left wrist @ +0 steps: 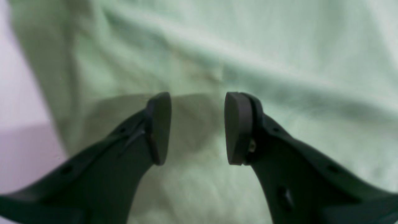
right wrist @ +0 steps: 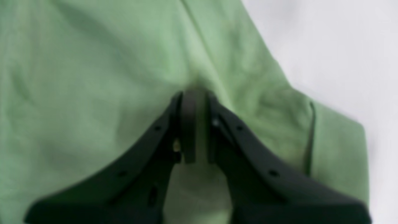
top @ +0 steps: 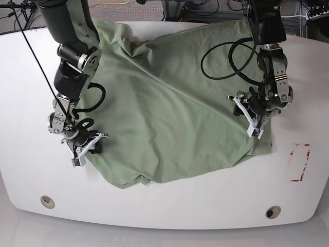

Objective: Fold the T-shirt properly
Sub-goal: 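Drag both grippers outward along the polo to smooth it flat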

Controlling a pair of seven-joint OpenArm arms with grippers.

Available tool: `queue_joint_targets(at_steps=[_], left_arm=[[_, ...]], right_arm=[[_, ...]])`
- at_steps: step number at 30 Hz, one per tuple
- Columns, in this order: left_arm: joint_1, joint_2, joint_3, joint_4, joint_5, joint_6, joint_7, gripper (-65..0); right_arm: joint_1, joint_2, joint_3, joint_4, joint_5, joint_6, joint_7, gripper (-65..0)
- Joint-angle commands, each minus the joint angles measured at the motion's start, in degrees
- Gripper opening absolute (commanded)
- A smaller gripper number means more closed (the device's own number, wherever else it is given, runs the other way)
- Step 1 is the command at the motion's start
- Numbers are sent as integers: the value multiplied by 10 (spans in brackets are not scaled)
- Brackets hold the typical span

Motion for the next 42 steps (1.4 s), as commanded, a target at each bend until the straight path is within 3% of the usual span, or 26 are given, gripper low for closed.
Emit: queue_joint_targets(at_steps=[1,14,19,22,26,32,38,42], left_arm=[[-46,-33,3,-54,-8,0,-9,-399],[-158,-105,97,-258,-8,0,-99,-399],[-183,-112,121,-284,-8,-1,-110,-399],[-196,-112,131,-284,-8,-15,-111,-399],[-213,-111,132,-283,-8,-59,-110,-399],[-235,-109,127,-283,-10,-80,-108,-397],[-242,-110,127,-282,-54,-80,-108,-397],[-241,-112,127,-264,-102,-80,-108,-396]], right_arm=[[21,31,0,-30,10,0,41,-593],[-50,87,5,-43,15,0,62,-598],[-87,105,4,-43,72,0,70,-598],[-96,115,1,-43,109,0,69,-598],[-97,119,1,-43,125,0,61,-596],[-96,112,1,29,129,0,12,-595],[-97,66,1,175,123,0,-85,-591],[-109,47,1,265,123,0,-155,-528]])
